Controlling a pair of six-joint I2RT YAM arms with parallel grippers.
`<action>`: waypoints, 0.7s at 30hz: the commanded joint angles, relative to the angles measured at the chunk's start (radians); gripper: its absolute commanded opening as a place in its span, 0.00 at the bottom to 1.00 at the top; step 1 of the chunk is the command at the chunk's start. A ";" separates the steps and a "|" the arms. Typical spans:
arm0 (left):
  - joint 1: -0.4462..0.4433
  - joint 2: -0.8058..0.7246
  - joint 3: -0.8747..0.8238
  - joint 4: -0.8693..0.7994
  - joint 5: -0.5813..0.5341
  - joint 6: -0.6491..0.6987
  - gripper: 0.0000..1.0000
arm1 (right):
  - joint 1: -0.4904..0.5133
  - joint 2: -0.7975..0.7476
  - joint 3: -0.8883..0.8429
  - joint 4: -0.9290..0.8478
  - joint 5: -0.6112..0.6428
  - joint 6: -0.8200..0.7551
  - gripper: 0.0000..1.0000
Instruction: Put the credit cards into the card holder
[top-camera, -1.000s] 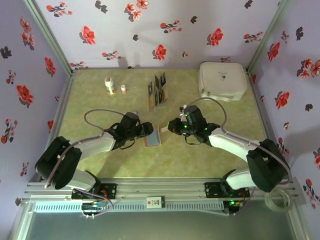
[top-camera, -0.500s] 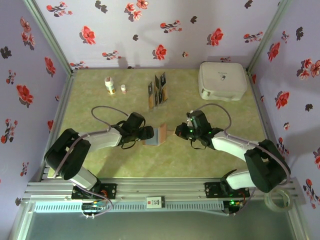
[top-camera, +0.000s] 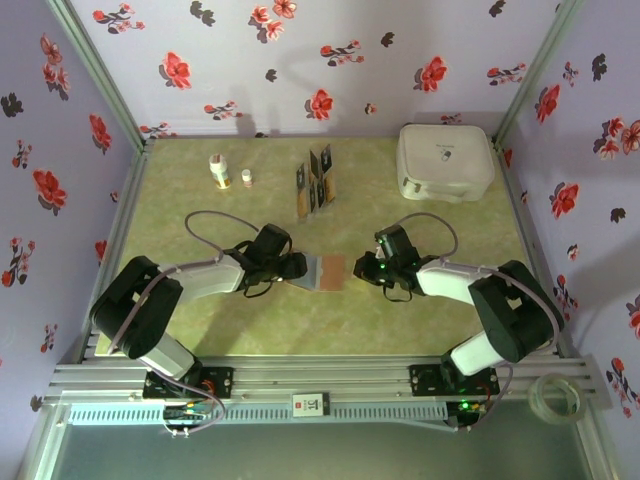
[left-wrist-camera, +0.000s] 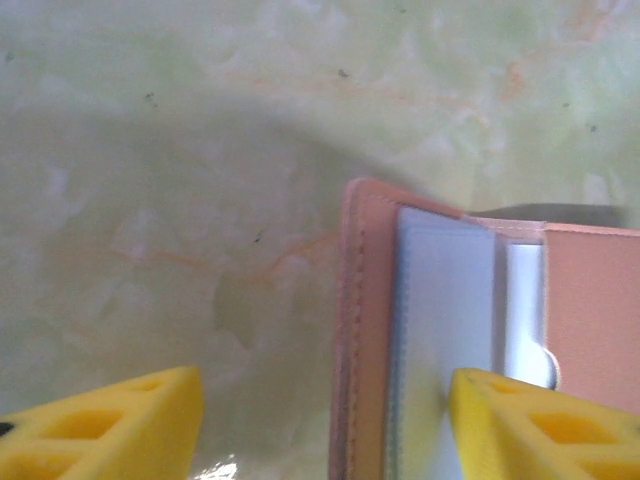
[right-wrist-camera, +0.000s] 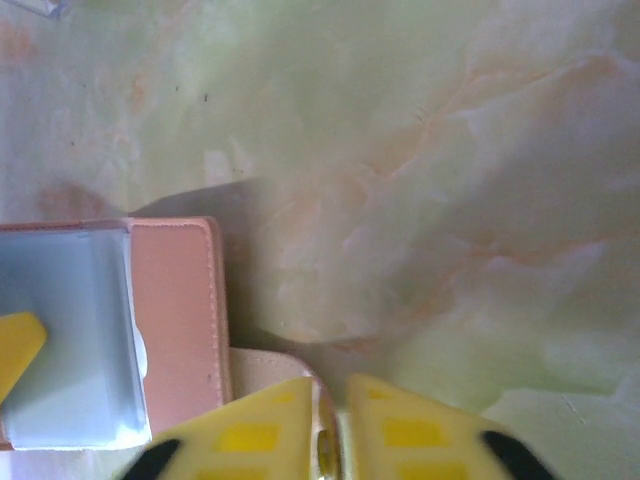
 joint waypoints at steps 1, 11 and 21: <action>-0.007 -0.035 -0.023 0.049 0.026 0.014 0.58 | -0.005 -0.040 0.016 -0.031 0.013 -0.024 0.24; -0.008 -0.071 -0.048 0.097 0.047 -0.007 0.46 | 0.008 -0.239 0.059 -0.127 0.056 -0.006 0.34; -0.008 -0.073 -0.048 0.099 0.048 -0.007 0.45 | 0.131 -0.066 0.152 -0.069 0.022 -0.010 0.24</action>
